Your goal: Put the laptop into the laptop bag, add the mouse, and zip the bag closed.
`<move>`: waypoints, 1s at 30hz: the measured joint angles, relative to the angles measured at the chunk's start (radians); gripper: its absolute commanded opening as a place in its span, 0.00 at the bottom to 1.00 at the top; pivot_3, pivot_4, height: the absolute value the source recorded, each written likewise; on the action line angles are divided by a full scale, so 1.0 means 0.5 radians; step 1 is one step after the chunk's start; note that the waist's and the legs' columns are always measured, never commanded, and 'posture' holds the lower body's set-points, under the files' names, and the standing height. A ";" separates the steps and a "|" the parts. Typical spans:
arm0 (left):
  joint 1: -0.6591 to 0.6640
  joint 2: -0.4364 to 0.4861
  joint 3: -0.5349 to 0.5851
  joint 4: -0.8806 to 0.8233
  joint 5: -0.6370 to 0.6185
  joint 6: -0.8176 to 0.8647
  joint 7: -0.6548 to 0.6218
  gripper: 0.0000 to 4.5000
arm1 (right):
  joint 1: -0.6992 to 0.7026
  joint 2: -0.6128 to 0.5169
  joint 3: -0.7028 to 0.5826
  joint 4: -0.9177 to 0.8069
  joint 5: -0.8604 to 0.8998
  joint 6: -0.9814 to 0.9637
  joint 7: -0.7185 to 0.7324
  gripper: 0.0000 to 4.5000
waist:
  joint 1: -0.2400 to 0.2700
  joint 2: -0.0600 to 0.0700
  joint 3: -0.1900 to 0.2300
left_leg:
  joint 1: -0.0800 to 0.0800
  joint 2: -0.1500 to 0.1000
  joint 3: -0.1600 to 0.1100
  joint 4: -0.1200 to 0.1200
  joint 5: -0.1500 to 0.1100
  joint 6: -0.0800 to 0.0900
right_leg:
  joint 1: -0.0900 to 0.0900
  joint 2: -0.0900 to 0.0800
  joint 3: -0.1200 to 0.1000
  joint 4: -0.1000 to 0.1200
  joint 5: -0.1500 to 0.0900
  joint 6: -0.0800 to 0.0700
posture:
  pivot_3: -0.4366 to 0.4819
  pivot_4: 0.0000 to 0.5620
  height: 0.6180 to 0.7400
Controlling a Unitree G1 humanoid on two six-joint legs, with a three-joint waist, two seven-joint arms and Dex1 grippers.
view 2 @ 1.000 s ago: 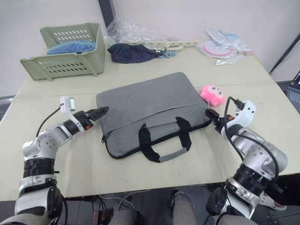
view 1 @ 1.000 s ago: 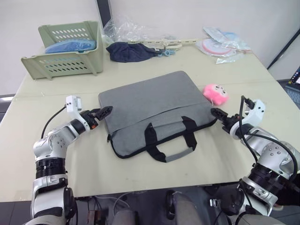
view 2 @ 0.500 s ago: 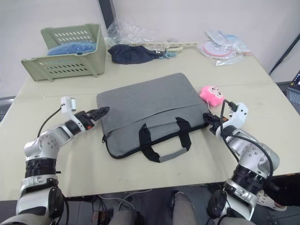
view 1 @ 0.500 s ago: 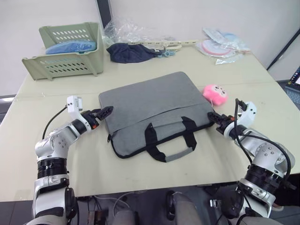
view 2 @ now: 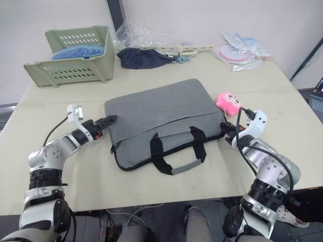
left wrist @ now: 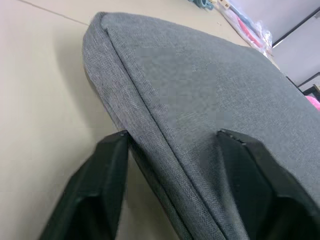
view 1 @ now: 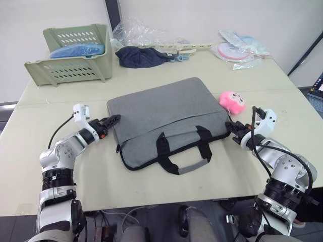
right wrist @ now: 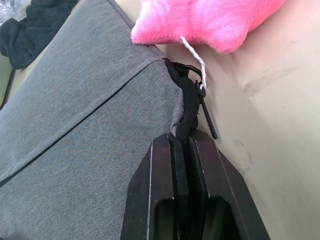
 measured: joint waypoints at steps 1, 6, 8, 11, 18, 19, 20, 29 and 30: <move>-0.002 -0.002 -0.001 0.001 -0.001 0.000 -0.008 0.31 | 0.004 0.001 0.000 -0.006 0.008 -0.001 -0.007 0.00 | 0.000 0.000 0.000 | 0.000 0.000 0.000 0.000 0.000 0.000 | 0.000 0.000 0.000 0.000 0.000 0.000 | 0.48 0.27 1.00; -0.029 -0.007 0.002 0.009 -0.003 0.000 -0.011 0.01 | 0.034 0.007 0.005 -0.037 0.038 -0.005 -0.029 0.00 | 0.008 0.000 0.000 | 0.000 0.000 0.000 0.000 0.000 0.000 | 0.001 0.000 0.001 0.000 0.000 0.000 | 0.48 0.27 1.00; -0.034 -0.008 0.004 0.020 -0.006 -0.001 -0.011 0.01 | 0.044 0.012 0.005 -0.050 0.057 -0.005 -0.045 0.00 | 0.009 0.000 0.000 | 0.000 0.000 0.000 0.000 0.000 0.000 | 0.001 0.000 0.001 0.000 0.000 0.000 | 0.48 0.27 1.00; -0.056 -0.008 0.005 0.060 -0.006 -0.003 -0.023 0.01 | 0.058 0.023 0.005 -0.078 0.068 -0.002 -0.069 0.00 | 0.013 0.000 0.000 | 0.000 0.000 0.000 0.000 0.000 0.000 | 0.001 0.000 0.001 0.000 0.000 0.000 | 0.48 0.27 1.00; -0.131 0.007 -0.011 0.178 0.025 -0.055 -0.053 0.01 | 0.087 0.061 -0.001 -0.151 0.086 0.016 -0.116 0.00 | 0.021 0.000 0.000 | 0.000 0.000 0.001 0.000 0.000 0.000 | 0.001 0.000 0.001 -0.001 0.000 0.000 | 0.48 0.27 1.00; -0.148 0.013 -0.020 0.203 0.038 -0.068 -0.059 0.01 | 0.096 0.071 -0.002 -0.168 0.092 0.020 -0.124 0.00 | 0.023 0.000 0.000 | 0.000 0.000 0.001 0.000 0.000 0.000 | 0.001 0.000 0.001 -0.001 0.000 0.000 | 0.48 0.27 1.00; -0.156 0.014 -0.023 0.216 0.044 -0.075 -0.062 0.01 | 0.100 0.075 -0.003 -0.177 0.096 0.023 -0.128 0.00 | 0.023 0.000 0.000 | 0.000 0.000 0.001 0.000 0.000 -0.001 | 0.001 0.000 0.001 -0.001 0.000 0.000 | 0.48 0.27 1.00; -0.641 0.063 -0.176 0.966 0.337 -0.500 -0.256 0.01 | 0.296 0.317 -0.153 -0.696 0.296 0.347 -0.355 0.00 | 0.039 -0.001 0.000 | -0.001 0.000 0.002 -0.003 0.000 -0.001 | -0.002 0.001 -0.001 -0.003 0.000 0.000 | 0.48 0.27 1.00; -0.666 0.063 -0.178 1.020 0.355 -0.533 -0.274 0.01 | 0.302 0.331 -0.158 -0.735 0.300 0.370 -0.371 0.00 | 0.040 -0.001 0.000 | -0.001 0.000 0.002 -0.003 0.000 -0.001 | -0.003 0.001 -0.001 -0.003 0.000 0.000 | 0.48 0.27 1.00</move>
